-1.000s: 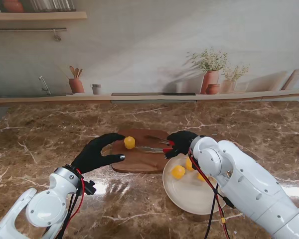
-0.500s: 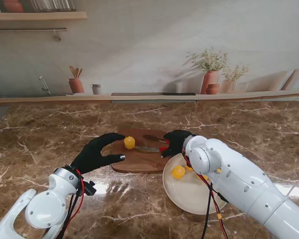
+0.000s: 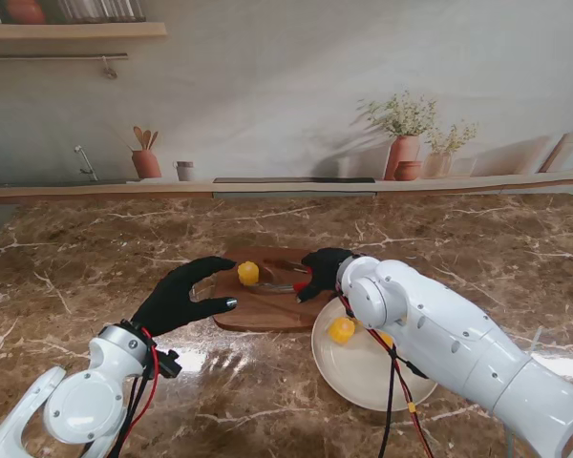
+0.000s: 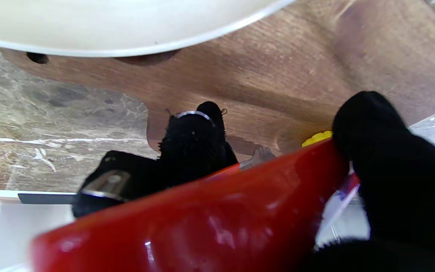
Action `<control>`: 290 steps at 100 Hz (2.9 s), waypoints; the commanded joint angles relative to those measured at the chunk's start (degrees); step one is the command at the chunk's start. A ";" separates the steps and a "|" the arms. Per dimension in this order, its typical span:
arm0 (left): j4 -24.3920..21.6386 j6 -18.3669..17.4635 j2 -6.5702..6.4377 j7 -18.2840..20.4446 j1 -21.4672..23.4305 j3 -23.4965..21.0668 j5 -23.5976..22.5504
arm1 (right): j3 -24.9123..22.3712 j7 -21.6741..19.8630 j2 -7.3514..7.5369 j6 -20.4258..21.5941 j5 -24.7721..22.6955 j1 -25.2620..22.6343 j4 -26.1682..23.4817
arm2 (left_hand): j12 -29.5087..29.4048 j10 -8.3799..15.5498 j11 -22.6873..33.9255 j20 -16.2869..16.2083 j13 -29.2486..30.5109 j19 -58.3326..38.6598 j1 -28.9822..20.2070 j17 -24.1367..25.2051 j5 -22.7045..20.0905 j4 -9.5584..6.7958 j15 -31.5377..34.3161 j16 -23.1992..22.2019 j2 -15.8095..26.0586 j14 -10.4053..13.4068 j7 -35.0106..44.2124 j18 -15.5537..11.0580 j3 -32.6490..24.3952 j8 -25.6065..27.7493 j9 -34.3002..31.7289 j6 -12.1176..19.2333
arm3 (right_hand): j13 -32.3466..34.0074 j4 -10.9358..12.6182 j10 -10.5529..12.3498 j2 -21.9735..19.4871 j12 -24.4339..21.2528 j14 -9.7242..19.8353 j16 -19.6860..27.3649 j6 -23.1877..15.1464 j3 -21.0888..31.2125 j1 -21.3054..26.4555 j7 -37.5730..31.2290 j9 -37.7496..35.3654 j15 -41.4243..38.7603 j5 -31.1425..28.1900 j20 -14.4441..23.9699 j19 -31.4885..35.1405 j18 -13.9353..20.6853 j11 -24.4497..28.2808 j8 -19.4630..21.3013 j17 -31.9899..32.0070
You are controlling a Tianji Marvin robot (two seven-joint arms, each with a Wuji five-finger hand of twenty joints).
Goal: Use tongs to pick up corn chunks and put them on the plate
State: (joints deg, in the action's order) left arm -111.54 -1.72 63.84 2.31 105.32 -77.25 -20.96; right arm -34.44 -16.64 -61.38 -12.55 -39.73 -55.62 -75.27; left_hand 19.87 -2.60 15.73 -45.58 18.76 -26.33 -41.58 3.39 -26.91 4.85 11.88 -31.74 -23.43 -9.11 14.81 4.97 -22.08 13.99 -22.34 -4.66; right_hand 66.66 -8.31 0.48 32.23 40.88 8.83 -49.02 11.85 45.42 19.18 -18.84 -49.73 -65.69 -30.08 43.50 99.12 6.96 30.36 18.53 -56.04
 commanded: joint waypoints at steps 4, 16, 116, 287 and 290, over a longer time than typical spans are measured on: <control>-0.30 0.25 0.07 -0.17 0.55 0.00 -0.16 | 1.06 -0.36 -1.18 -1.01 1.13 0.85 0.87 | -0.20 2.12 -0.87 -1.06 -1.96 2.29 0.56 0.90 -0.14 -1.22 -1.28 0.50 0.98 2.63 -1.26 -2.87 1.64 0.48 1.27 0.75 | -1.56 2.82 1.23 -2.29 -0.69 0.61 -1.52 -0.66 -0.13 -0.57 -0.02 1.21 -0.91 0.36 3.03 6.00 7.95 1.48 0.78 -1.77; -0.37 0.26 0.09 -0.23 0.70 -0.07 -0.10 | 3.49 0.20 -1.87 -2.08 2.12 2.36 1.92 | -0.18 2.11 -0.87 -1.07 -1.98 2.30 0.58 0.92 -0.13 -1.23 -1.28 0.50 1.04 2.59 -1.25 -2.93 1.70 0.50 1.36 0.80 | -1.24 2.94 1.41 -2.61 -0.63 0.75 -1.53 -1.19 0.06 -0.27 -0.27 0.81 -1.08 -0.10 3.06 6.03 8.12 1.78 0.92 -2.08; -0.01 -1.03 0.38 -1.57 1.97 -0.91 0.43 | -0.71 -0.96 0.13 -0.47 -4.68 -2.38 -3.44 | -0.12 2.06 -0.96 -1.04 -2.30 3.07 0.38 1.11 -0.03 -1.28 -1.42 0.54 1.46 2.66 -1.42 -2.96 2.26 0.48 1.37 0.68 | 7.62 -4.56 1.39 -12.91 3.77 -4.71 -1.32 -8.90 3.83 21.51 -19.16 -16.80 -3.06 -10.98 2.31 9.28 0.67 0.67 -6.07 -6.85; 3.52 -5.02 0.91 -4.46 1.49 -0.24 0.99 | -55.32 -1.57 0.53 2.50 -28.05 -70.19 -48.64 | -0.12 2.11 -1.08 -1.58 -2.30 3.82 -0.14 1.10 0.07 -1.41 -1.50 0.63 1.61 2.64 -1.55 -2.97 3.68 0.54 1.46 0.79 | 3.02 -2.74 1.76 -3.87 6.29 -2.68 -2.00 -6.62 7.95 14.51 -5.08 -12.77 2.07 -11.69 3.60 5.77 3.94 -1.97 0.11 -2.60; 3.57 -5.10 0.92 -4.50 1.50 -0.25 0.99 | -55.46 -1.93 0.55 2.62 -28.07 -70.29 -48.73 | -0.12 2.10 -1.08 -1.60 -2.27 3.82 -0.11 1.08 0.08 -1.43 -1.49 0.63 1.43 2.66 -1.55 -2.95 3.69 0.54 1.44 0.78 | 2.37 -1.36 1.81 -2.92 5.51 -2.41 -2.17 -6.41 8.94 11.05 -4.07 -11.87 2.23 -11.06 3.81 5.49 4.29 -2.06 1.15 -2.29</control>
State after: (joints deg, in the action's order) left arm -108.47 -6.55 64.62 -2.06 106.36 -77.51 -19.87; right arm -89.42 -16.35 -60.99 -10.11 -67.60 -125.10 -123.34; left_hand 19.87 -2.60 15.73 -46.29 18.76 -24.24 -41.58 3.41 -26.90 4.85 11.88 -31.74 -23.13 -9.11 14.22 4.96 -20.87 14.00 -22.34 -4.66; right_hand 70.25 -10.96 0.30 31.16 46.44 6.42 -49.67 10.45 43.73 30.27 -24.83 -62.57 -63.56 -39.54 47.44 103.55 4.70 28.81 17.39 -58.56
